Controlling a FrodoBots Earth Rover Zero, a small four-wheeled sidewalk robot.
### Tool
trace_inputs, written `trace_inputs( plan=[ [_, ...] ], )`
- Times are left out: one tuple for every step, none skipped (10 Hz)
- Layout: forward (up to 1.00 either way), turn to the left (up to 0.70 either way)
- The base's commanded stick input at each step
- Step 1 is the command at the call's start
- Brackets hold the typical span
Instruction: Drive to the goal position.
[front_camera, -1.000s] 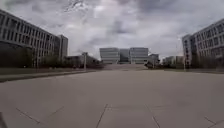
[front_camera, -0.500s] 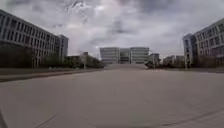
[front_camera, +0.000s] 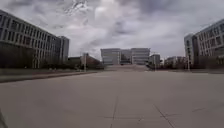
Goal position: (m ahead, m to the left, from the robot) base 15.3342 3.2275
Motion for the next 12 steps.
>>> trace_inputs(
  plan=[
    [1.00, 0.00],
    [1.00, 0.00],
    [1.00, 0.00],
    [1.00, 0.00],
    [1.00, 0.00],
    [1.00, 0.00],
    [1.00, 0.00],
    [1.00, -0.08],
    [1.00, -0.28],
    [1.00, -0.40],
    [1.00, -0.40],
    [1.00, -0.34]
  ],
)
